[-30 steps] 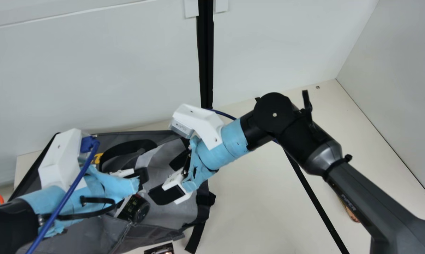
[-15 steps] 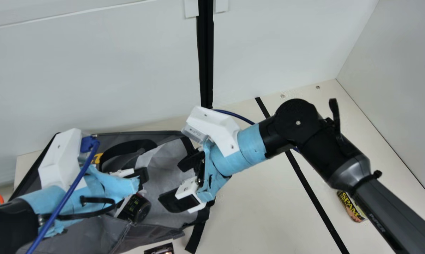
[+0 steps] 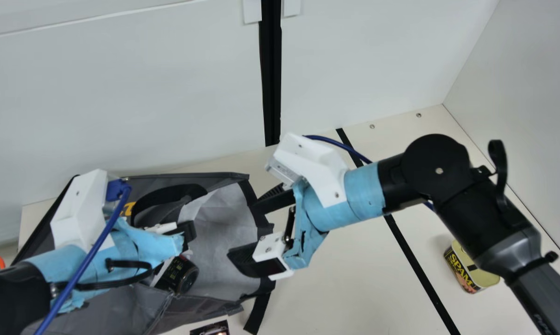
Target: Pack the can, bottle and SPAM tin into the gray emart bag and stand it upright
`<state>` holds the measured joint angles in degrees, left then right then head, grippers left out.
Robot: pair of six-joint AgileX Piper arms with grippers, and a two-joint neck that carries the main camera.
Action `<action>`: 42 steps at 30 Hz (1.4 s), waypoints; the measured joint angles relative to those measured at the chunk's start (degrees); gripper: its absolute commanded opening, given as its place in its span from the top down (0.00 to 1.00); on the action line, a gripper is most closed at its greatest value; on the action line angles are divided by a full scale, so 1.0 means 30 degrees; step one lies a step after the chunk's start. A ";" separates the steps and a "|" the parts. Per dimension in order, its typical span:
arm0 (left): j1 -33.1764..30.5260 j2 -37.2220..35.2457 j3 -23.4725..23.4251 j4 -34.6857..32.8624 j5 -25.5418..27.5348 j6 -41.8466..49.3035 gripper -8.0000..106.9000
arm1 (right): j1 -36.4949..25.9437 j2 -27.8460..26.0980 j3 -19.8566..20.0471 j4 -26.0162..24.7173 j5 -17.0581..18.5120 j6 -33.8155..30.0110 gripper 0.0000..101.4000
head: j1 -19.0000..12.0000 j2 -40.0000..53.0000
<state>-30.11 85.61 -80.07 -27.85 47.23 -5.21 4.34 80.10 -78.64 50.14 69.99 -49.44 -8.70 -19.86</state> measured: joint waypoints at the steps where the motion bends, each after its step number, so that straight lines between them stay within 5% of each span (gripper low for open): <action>1: 0.0000 0.0000 0.0000 0.0000 0.0000 0.0000 1.00 | -0.0153 -0.0160 -0.0002 -0.0086 0.0000 0.0057 0.06 | 0.0029 -0.0029; 16: 0.0000 0.0000 0.0000 0.0000 0.0000 0.0000 1.00 | -0.2972 -0.2196 -0.0131 -0.1738 0.0003 0.1762 0.06 | 0.0029 0.0000; 42: 0.0000 0.0000 0.0000 0.0000 0.0000 0.0000 1.00 | -0.7153 -0.4770 -0.0343 -0.7532 0.0020 0.3259 0.06 | 0.0029 -0.0029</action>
<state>-30.11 85.61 -80.07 -27.85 47.23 -5.21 -17.12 65.79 -79.67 27.54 70.05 -39.66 -8.61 -19.95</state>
